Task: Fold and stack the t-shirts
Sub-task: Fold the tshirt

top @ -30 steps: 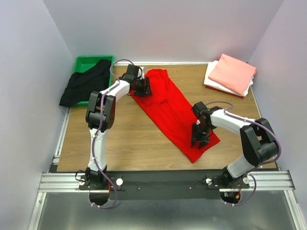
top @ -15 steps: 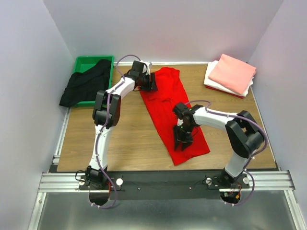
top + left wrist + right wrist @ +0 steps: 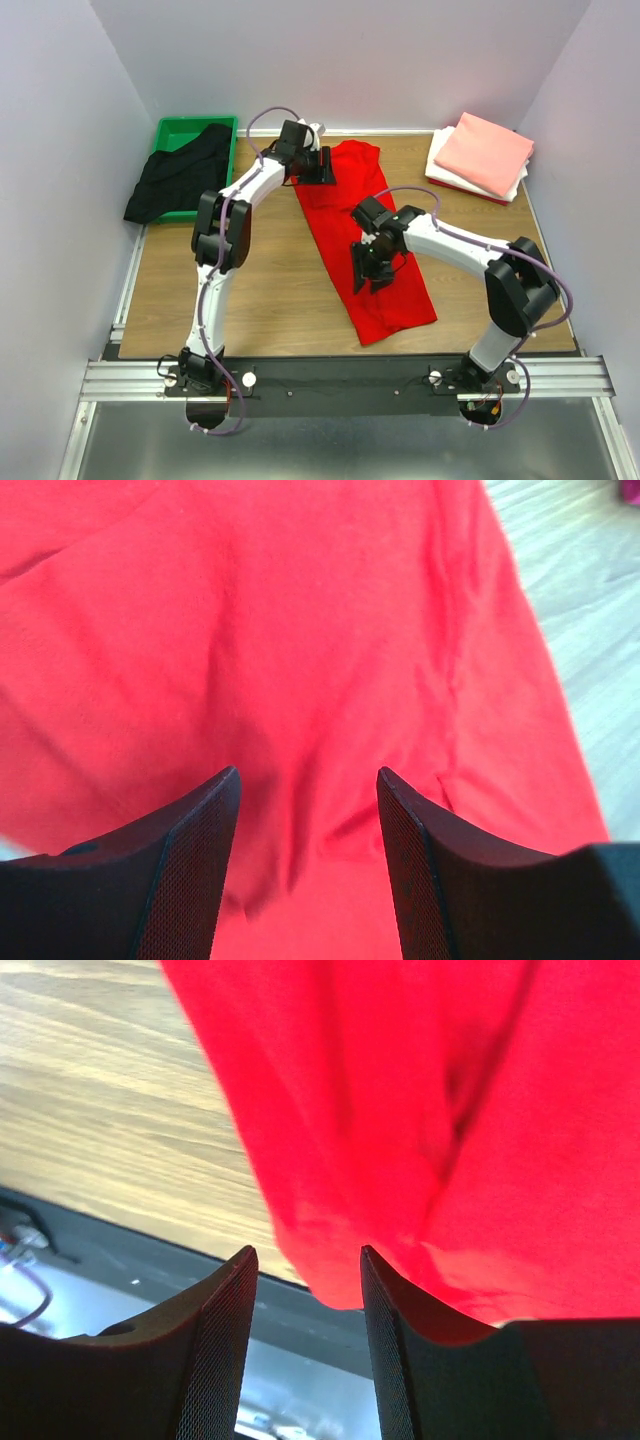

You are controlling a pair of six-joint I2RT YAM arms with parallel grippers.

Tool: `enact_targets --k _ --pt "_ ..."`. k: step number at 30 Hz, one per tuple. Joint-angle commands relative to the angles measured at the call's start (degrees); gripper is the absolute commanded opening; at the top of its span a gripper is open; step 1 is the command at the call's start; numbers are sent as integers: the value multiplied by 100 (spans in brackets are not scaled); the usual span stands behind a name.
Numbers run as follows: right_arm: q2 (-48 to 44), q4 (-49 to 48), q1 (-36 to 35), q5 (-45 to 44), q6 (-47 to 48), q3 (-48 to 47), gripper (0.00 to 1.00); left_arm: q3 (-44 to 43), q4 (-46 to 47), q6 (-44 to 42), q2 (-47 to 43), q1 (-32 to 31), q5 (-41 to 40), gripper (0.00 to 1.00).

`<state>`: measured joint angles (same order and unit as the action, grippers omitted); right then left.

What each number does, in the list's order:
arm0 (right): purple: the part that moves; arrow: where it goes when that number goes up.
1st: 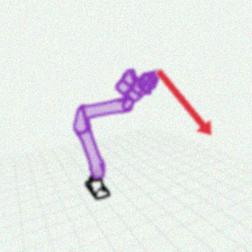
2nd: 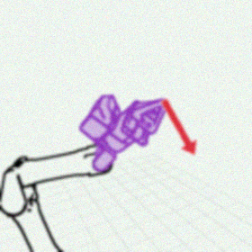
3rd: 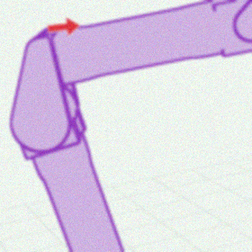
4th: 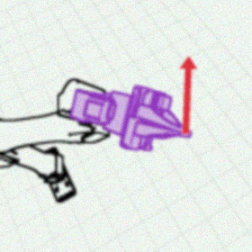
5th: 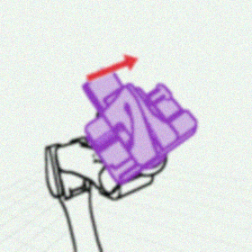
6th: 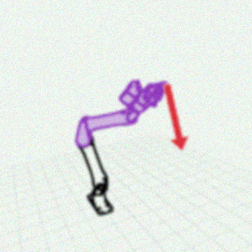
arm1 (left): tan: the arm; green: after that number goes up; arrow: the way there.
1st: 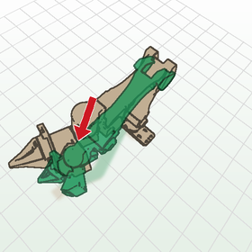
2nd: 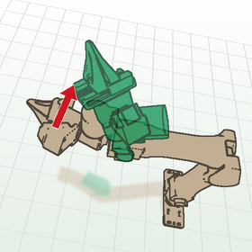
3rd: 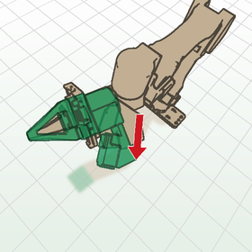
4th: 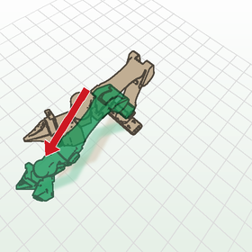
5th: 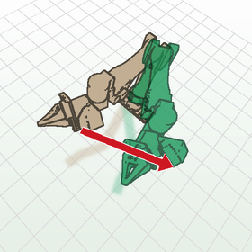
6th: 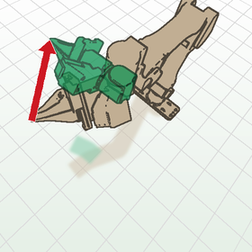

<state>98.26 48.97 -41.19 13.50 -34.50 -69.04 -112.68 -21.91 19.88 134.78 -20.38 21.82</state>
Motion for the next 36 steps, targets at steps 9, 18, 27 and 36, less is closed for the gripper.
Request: enact_targets --k 9,18,27,36 --pt "-518 412 -3 -963 22 1006 53 1318 388 525 -910 -256 -118 65" --pt "-316 -36 -21 -305 233 1428 53 1073 311 482 -94 -247 -187 65" --pt "465 -432 -29 801 681 936 53 625 169 350 391 -27 -179 65" --pt "1168 -467 -161 1410 954 14 53 10 126 -203 654 17 59 65"
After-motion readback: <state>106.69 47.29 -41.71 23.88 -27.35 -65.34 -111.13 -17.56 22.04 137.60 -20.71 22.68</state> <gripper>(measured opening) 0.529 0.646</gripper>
